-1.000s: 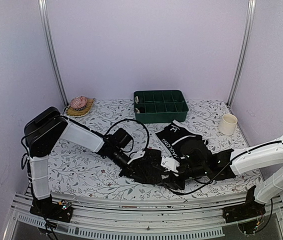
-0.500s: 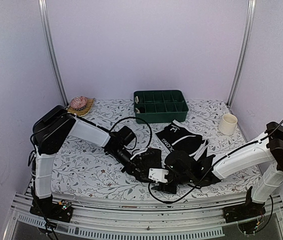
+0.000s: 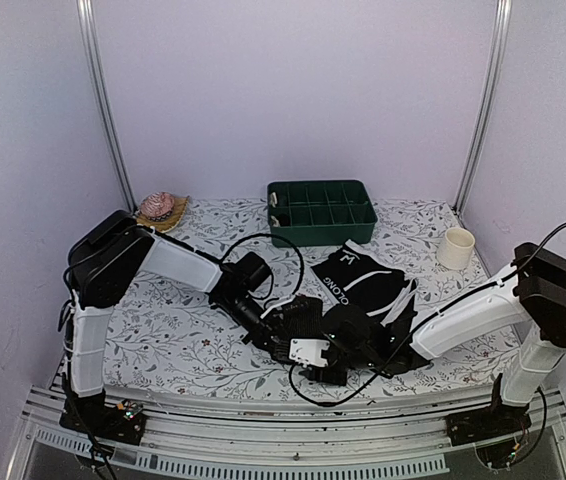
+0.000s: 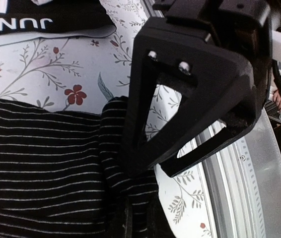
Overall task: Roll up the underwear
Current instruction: Roll the underwear at the center of the board.
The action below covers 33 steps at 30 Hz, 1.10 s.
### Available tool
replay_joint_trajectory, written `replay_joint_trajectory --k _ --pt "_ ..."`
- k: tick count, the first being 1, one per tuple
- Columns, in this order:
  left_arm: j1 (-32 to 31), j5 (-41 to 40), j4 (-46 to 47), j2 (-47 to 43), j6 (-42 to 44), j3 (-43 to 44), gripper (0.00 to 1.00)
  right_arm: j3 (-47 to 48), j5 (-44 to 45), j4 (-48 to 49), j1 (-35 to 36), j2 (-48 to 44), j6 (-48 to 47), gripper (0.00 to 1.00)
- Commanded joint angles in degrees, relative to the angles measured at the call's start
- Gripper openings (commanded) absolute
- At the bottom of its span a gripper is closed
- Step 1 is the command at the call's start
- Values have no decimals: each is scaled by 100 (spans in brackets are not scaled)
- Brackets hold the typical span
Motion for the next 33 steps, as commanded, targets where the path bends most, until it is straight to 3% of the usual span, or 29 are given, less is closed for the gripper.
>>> replay_joint_trajectory --k 1,6,9,17,21,27,33 --pt "109 -954 -462 435 96 -133 0 113 369 -25 11 245 -41 48" --pt "132 -981 -500 415 133 -111 0 144 534 -97 15 358 0 47" --pt "150 -1057 -502 305 172 -116 5 173 520 -173 7 454 66 43" --pt "153 -1189 -500 44 240 -169 18 385 75 -543 -175 628 297 21" --pt "159 -1311 -461 -288 289 -247 36 412 -186 -644 -228 582 402 13" --pt "163 -1684 234 -1340 292 -764 70 569 -975 -933 -330 516 717 12" --pt "163 -1923 1487 -2194 529 -1851 77 790 -1940 -1325 -497 557 1113 12"
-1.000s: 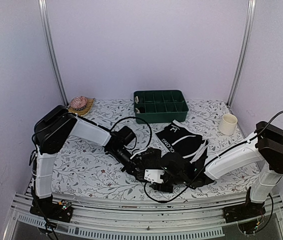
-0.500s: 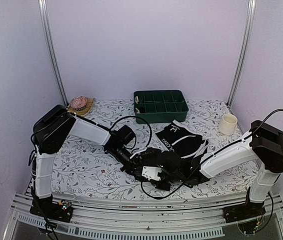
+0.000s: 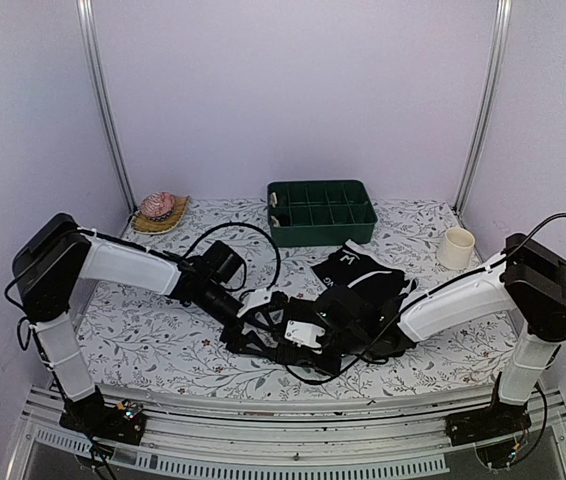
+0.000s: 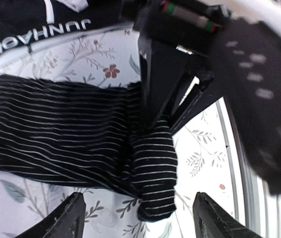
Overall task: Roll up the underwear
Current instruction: Roll the underwear at the center of the board.
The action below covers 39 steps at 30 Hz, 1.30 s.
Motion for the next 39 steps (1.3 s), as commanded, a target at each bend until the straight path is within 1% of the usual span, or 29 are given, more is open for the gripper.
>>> replay_joint_trajectory --k 1,6,10,17,23,27,33,34,36,39 --pt "47 -412 1303 -622 317 -825 77 195 -1097 -803 -110 200 481 12" --pt "-44 -686 2635 -1191 722 -1798 77 524 -1773 -1151 -309 404 821 12" --pt "-253 -924 3331 -1467 1049 -2325 77 819 -2329 -1406 -458 705 1137 12" --pt "-939 -1632 4131 -1652 1501 -2907 81 1009 -3238 -1427 -724 1077 1604 12" --pt "-1259 -1986 4254 -1406 1610 -2874 80 1077 -3344 -1458 -802 1095 1785 12" --pt "-1416 -2183 4403 -1230 1603 -2849 75 1128 -3341 -1484 -808 1166 1817 12" --pt "-1535 -2283 4452 -1042 1585 -2795 73 1196 -3279 -1520 -815 1199 1817 12" --pt "-1541 -2257 4457 -1034 1585 -2799 70 1205 -3264 -1520 -817 1200 1817 12" --pt "-1562 -2234 4447 -1017 1549 -2779 61 1219 -3238 -1525 -817 1213 1817 13" --pt "-1568 -2234 4391 -947 1446 -2691 52 1219 -3194 -1533 -818 1218 1817 12"
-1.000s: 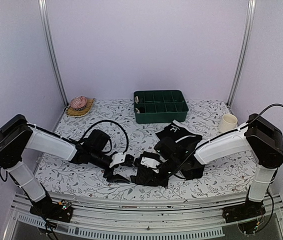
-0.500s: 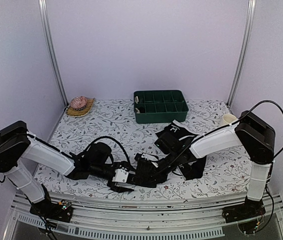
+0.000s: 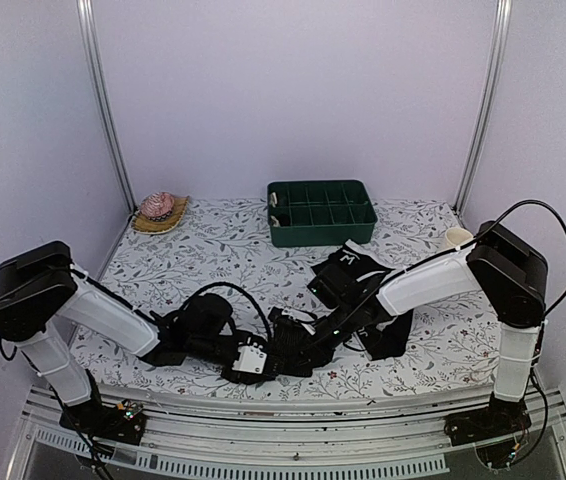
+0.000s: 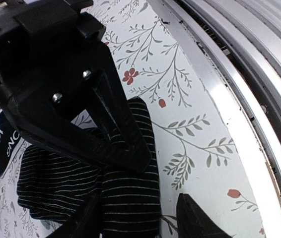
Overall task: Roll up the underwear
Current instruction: Roll the underwear at the center of the board.
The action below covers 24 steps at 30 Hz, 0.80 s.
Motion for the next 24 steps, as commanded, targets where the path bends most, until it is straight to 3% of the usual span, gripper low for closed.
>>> replay_joint_trajectory --k 1,5,11,24 --pt "-97 4 22 150 -102 193 50 37 131 -333 6 235 56 12" --pt "-99 45 -86 259 -276 308 35 18 230 -348 2 177 55 12" --pt "-93 259 -645 505 -583 663 0 -69 520 -358 -2 -97 51 14" --pt "691 1868 -2060 1212 -1666 1589 0 -1142 2100 192 -1 -1982 -322 37"
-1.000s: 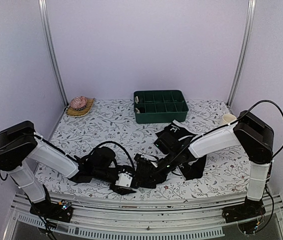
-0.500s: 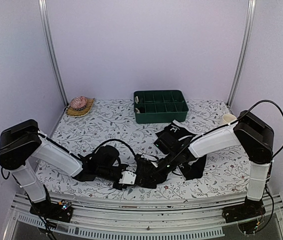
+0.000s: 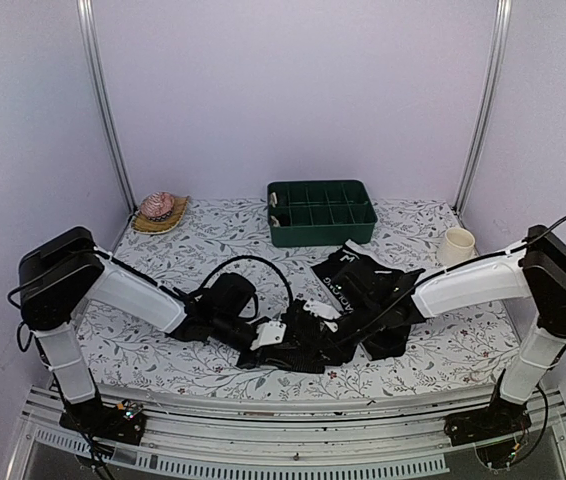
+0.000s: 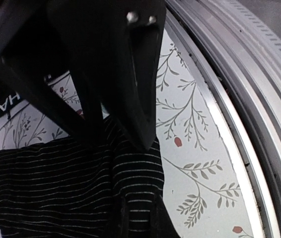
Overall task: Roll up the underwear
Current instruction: Roll the underwear at the center of the board.
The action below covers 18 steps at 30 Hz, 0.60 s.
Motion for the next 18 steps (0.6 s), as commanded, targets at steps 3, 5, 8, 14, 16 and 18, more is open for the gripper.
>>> replay_joint_trajectory --k 3,5,8,14,16,18 --pt "583 1090 -1038 669 -749 441 0 -863 1285 752 47 -1371 -322 41" --pt "707 1281 -1198 878 -913 634 0 -1206 1611 1064 151 -1730 -465 45" --pt "864 1500 -1330 1174 -1107 820 0 -1634 2092 1488 412 -2110 -829 49" --pt "1147 1811 -1506 1521 -1533 1103 0 -1839 2763 1921 1023 -2089 -1564 51" --pt "1230 1920 -1601 1674 -1639 1207 0 -1798 2945 2032 1157 -1917 -1804 51" --pt "1318 1967 -1689 1814 -1742 1343 0 -1717 3094 2124 1264 -1738 -1969 51"
